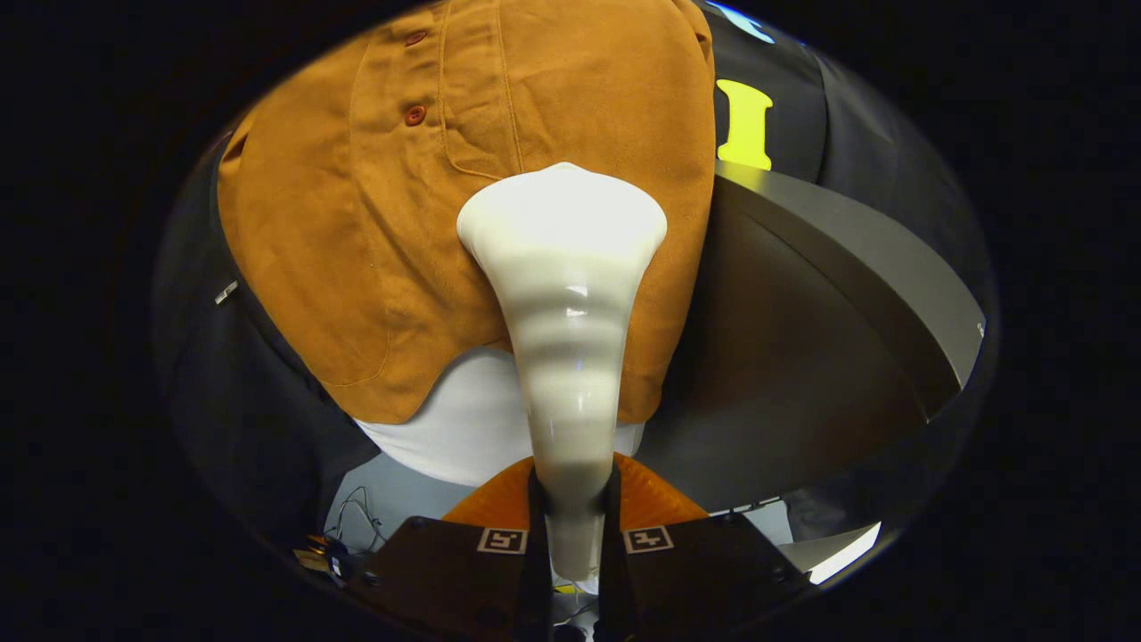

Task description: Iron the clothes twice with a garment steamer, once on the left side and once on the right side.

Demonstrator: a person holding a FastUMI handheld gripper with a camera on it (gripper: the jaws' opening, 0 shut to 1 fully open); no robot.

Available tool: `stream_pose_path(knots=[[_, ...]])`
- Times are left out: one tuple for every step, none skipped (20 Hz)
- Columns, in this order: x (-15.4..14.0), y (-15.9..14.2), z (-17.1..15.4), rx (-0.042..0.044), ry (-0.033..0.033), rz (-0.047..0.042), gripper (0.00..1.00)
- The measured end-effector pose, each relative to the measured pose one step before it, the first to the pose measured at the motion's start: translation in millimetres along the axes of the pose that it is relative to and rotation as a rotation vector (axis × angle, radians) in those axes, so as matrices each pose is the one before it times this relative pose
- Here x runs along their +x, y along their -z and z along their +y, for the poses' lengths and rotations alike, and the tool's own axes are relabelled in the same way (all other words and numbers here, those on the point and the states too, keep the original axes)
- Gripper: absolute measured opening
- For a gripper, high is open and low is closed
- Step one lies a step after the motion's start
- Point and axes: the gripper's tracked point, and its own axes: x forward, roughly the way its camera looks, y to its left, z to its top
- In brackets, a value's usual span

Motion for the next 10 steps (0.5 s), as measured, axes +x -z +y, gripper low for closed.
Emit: stream_pose_path(knots=[[-2.61,1.14,-0.77,0.00418,-0.00081,-0.00226,0.24],[-6.78,0.87,-1.57,0.00435,-0.00039,-0.01139,0.24],[-6.04,-0.46,-0.33,0.00553,0.00026,-0.01332,0.24],[-7.30,-0.92,-0.69,0.00807,-0.00195,-0.01434,0.24],[-7.24,-3.13,0.52,0.00695,-0.00548,-0.01617,0.24],[-7.37,-4.63,0.48,0.00242,-0.00547,-0.01698,0.24],[-9.23,-7.43,1.53,-0.00212,-0.00532,-0.02479,0.24],[-8.44,-7.29,1.22,-0.00344,-0.00376,-0.02415,0.24],[-8.15,-7.98,2.13,-0.00173,-0.00355,-0.02556,0.24],[-9.65,-8.07,3.14,-0.00198,-0.00462,-0.02465,0.24]])
